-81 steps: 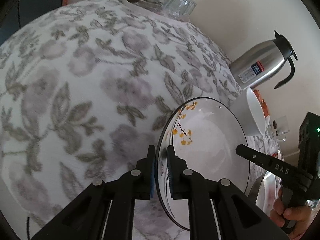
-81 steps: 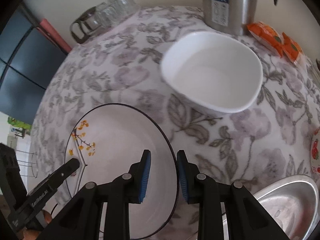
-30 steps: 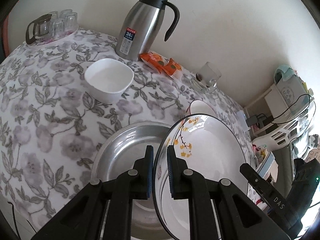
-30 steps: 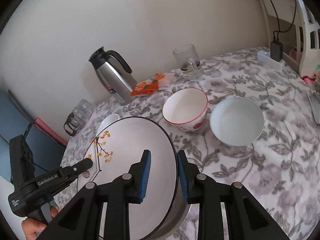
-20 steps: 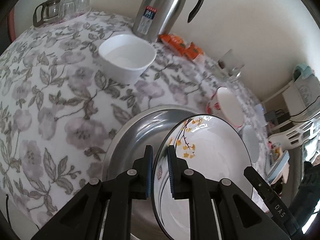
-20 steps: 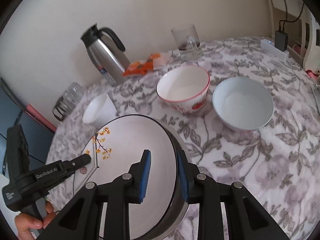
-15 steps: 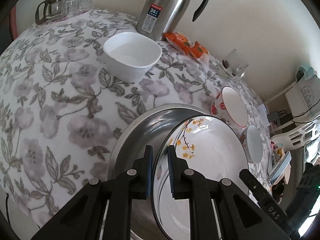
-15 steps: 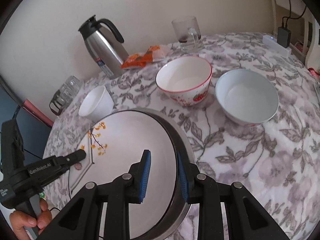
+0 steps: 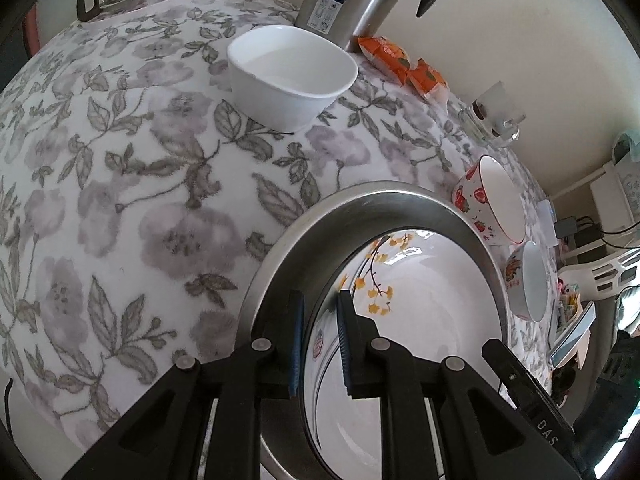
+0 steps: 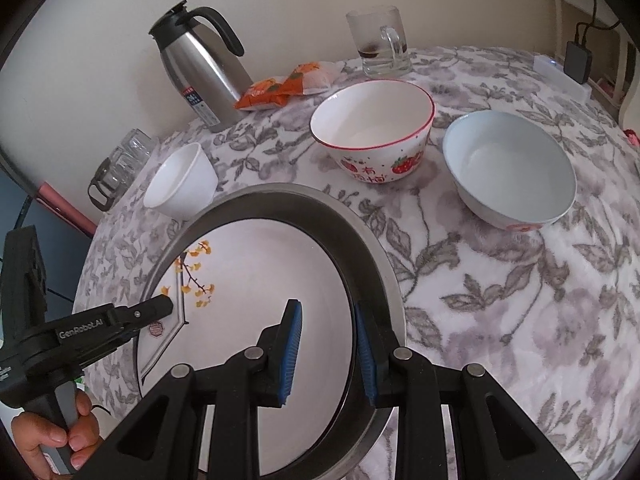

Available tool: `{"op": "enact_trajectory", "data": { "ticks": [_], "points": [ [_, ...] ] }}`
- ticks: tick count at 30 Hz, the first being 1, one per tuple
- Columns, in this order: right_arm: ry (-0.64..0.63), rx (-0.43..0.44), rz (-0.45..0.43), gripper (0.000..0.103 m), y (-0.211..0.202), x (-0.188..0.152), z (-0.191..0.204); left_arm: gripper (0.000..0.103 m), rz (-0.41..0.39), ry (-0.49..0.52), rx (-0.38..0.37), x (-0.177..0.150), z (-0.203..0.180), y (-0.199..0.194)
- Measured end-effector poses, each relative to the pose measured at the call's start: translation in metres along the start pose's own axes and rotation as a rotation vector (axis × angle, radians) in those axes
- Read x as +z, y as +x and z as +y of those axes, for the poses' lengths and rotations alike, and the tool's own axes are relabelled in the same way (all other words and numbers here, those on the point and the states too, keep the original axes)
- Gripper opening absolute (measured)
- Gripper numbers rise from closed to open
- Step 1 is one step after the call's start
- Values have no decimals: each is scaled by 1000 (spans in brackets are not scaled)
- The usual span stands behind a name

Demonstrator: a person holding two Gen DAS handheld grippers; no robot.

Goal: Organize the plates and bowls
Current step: 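Settle the plate inside the basin and open both tools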

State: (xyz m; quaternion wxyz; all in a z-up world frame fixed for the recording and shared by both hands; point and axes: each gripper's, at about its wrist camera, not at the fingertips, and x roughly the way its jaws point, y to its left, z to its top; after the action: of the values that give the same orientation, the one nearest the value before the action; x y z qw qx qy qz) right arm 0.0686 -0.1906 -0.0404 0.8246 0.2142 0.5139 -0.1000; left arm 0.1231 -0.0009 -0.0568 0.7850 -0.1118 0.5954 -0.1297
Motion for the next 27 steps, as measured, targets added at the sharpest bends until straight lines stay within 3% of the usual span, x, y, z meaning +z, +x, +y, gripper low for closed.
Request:
{"op": "enact_trajectory", "data": {
  "ticks": [6,27],
  "points": [
    [-20,-13,-6,29,2,0,3,20,24,5,10,0,0,9],
    [-25,-32,-34,28,1,1,3,20,9,-8,-28,3,3,12]
  ]
}}
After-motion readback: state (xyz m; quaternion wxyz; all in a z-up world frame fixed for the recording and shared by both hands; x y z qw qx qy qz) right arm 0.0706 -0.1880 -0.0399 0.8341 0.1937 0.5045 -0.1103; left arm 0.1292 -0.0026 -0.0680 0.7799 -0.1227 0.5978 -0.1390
